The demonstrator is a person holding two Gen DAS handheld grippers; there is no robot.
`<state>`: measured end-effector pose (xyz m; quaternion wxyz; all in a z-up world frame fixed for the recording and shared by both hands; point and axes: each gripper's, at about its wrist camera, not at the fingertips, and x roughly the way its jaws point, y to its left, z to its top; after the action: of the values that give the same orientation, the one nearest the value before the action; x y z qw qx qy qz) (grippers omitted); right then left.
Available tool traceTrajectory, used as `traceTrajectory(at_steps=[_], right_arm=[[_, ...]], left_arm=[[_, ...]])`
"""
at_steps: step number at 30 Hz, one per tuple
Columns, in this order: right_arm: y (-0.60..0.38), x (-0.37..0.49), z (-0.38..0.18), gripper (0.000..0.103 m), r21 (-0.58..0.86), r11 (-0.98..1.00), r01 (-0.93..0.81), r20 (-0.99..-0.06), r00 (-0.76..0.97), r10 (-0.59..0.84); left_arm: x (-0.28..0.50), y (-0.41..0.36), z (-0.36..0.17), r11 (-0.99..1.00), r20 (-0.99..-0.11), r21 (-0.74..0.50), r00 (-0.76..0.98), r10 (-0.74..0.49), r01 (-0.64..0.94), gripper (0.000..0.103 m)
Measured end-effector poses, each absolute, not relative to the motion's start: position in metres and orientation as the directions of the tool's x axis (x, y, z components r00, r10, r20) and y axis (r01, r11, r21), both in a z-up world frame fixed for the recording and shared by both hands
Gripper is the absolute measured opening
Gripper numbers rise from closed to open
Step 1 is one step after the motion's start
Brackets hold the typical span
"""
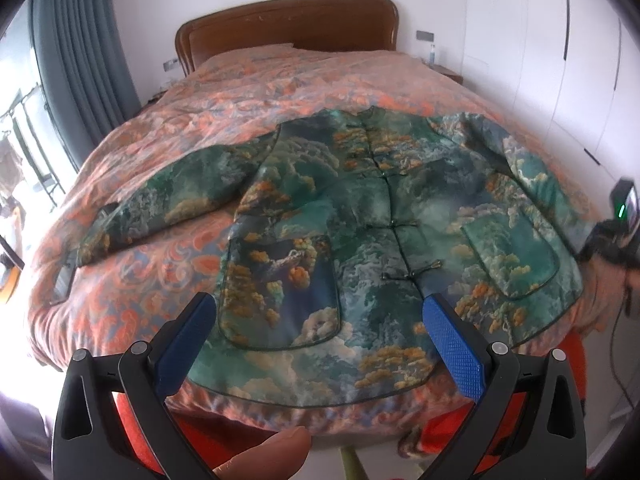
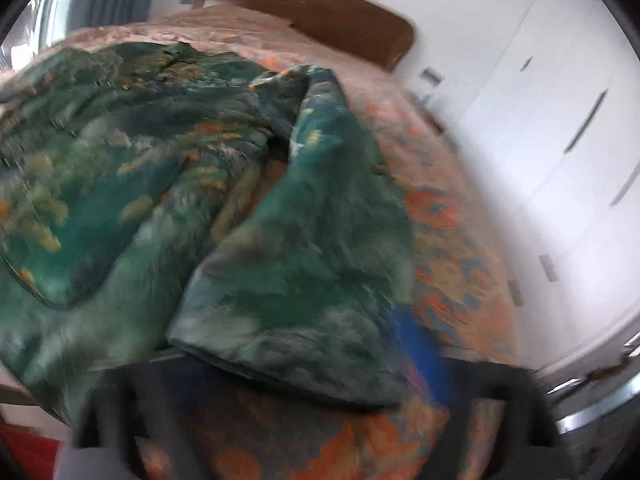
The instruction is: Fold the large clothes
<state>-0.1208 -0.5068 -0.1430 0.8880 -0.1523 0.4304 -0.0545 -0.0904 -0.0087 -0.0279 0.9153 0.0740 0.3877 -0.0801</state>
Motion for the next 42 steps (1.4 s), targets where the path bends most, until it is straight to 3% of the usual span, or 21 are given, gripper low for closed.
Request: traceTrajectory(at_steps=[2, 8, 9, 11, 13, 14, 15, 19, 24, 29, 33, 34, 36, 42], right_arm=[[-0.531, -0.112, -0.117, 0.003, -0.215, 0.977, 0.015, -0.761, 0.625, -0.177], [-0.674, -0.129, 0.004, 0.004, 0.073, 0.904, 0.422, -0.607, 0.737, -0.296], [-0.709, -0.128, 0.020, 0.004, 0.123, 0.870, 0.478, -0.611, 0.727, -0.313], [-0.749, -0.117, 0.023, 0.007, 0.091, 0.836, 0.542, -0.661, 0.660, -0.356], [-0.778, -0.114, 0.016, 0.028, 0.001, 0.781, 0.624, -0.689, 0.567, -0.452], [-0.789, -0.117, 0.011, 0.045, -0.005, 0.756, 0.654, -0.698, 0.539, -0.471], [-0.795, -0.121, 0.007, 0.047, 0.006, 0.741, 0.672, -0.700, 0.532, -0.476], [-0.788, -0.145, -0.019, 0.047, 0.182, 0.740, 0.648, -0.707, 0.609, -0.360], [-0.757, -0.143, -0.115, 0.048, 0.512, 0.620, 0.594, -0.738, 0.673, -0.036], [-0.773, -0.132, -0.182, 0.048, 0.619, 0.419, 0.664, -0.727, 0.686, -0.014], [-0.774, -0.128, -0.179, 0.043, 0.518, 0.484, 0.706, -0.749, 0.647, -0.142], [-0.771, -0.129, -0.178, 0.045, 0.490, 0.496, 0.717, -0.760, 0.630, -0.160], [-0.767, -0.140, -0.174, 0.070, 0.464, 0.509, 0.725, -0.769, 0.615, -0.176], [-0.730, -0.190, -0.129, 0.070, 0.360, 0.598, 0.716, -0.751, 0.603, -0.270]], left_arm=[[-0.090, -0.011, -0.025, 0.976, -0.714, 0.082, 0.695, -0.084, 0.202, 0.103], [-0.087, -0.025, -0.022, 0.970, -0.720, 0.084, 0.687, -0.099, 0.227, 0.103], [-0.088, -0.027, -0.022, 0.969, -0.719, 0.085, 0.687, -0.103, 0.234, 0.103], [-0.091, -0.031, -0.020, 0.965, -0.715, 0.089, 0.690, -0.110, 0.246, 0.103], [-0.093, -0.032, -0.018, 0.964, -0.708, 0.099, 0.698, -0.106, 0.247, 0.103], [-0.094, -0.032, -0.017, 0.965, -0.705, 0.101, 0.702, -0.102, 0.242, 0.103], [-0.094, -0.030, -0.017, 0.968, -0.705, 0.099, 0.703, -0.097, 0.232, 0.103], [-0.085, -0.027, -0.023, 0.973, -0.728, 0.075, 0.679, -0.095, 0.217, 0.103], [-0.087, -0.042, -0.026, 0.962, -0.741, 0.070, 0.659, -0.127, 0.264, 0.103], [-0.089, -0.041, -0.024, 0.964, -0.744, 0.090, 0.661, -0.102, 0.250, 0.103], [-0.088, -0.019, -0.021, 0.981, -0.729, 0.068, 0.680, -0.077, 0.184, 0.103], [-0.086, -0.013, -0.022, 0.984, -0.733, 0.055, 0.676, -0.076, 0.171, 0.103], [-0.080, -0.003, -0.028, 0.988, -0.744, 0.039, 0.665, -0.072, 0.150, 0.103], [-0.066, 0.011, -0.041, 0.990, -0.751, 0.048, 0.658, -0.053, 0.134, 0.103]])
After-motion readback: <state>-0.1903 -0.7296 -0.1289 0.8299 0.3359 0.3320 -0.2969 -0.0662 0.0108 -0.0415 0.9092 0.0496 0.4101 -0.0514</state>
